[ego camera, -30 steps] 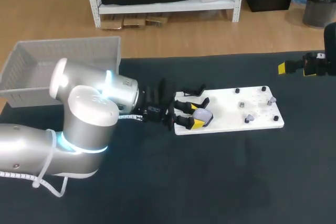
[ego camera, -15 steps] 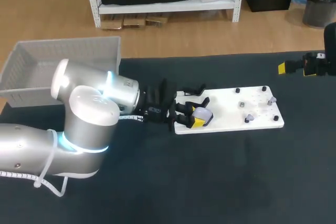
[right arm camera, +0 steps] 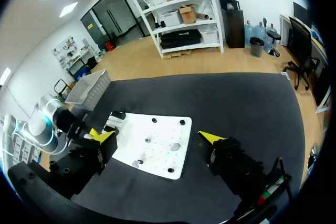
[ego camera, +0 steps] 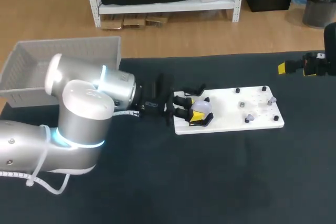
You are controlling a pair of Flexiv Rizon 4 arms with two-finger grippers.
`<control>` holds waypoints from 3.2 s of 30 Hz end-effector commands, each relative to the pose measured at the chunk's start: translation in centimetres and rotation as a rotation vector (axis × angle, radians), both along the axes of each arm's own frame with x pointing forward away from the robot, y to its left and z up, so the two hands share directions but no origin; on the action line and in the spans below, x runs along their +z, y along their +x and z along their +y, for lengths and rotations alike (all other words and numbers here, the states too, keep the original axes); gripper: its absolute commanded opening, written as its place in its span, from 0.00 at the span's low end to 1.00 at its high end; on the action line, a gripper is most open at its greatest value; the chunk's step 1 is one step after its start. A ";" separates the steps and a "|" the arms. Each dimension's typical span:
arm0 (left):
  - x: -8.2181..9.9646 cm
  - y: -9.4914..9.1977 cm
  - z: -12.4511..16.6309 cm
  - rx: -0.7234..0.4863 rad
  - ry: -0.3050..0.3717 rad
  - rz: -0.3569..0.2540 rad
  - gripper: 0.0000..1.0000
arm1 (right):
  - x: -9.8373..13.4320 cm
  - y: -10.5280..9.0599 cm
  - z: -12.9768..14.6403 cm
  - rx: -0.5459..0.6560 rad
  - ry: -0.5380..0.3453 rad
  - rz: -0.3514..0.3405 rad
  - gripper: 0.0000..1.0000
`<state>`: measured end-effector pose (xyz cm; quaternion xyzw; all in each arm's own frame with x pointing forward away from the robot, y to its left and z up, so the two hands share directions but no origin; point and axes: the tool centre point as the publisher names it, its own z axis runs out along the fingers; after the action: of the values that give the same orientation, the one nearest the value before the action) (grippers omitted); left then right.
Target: Pick up each earbud case from the left stands, insert the matching earbuds, close the lid, and place the case in the box.
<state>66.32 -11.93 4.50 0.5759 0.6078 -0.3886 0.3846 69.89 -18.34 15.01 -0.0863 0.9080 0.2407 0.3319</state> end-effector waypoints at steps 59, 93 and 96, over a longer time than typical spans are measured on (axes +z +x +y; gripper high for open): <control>6.0 0.7 -4.3 0.023 -0.066 -0.129 0.00 | -2.6 -5.2 14.2 0.160 -0.132 0.034 1.00; 8.1 -0.8 -3.3 -0.010 -0.346 -0.075 0.00 | 0.5 -4.4 7.7 0.062 -0.401 -0.054 1.00; 8.7 -0.7 -3.3 0.000 -0.358 -0.063 0.00 | -0.1 -4.2 6.3 0.063 -0.454 -0.044 1.00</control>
<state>65.89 -15.56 13.10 0.5234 0.5248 -0.4652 0.4839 66.65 -11.08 13.76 -0.2170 0.9201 0.1190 0.3036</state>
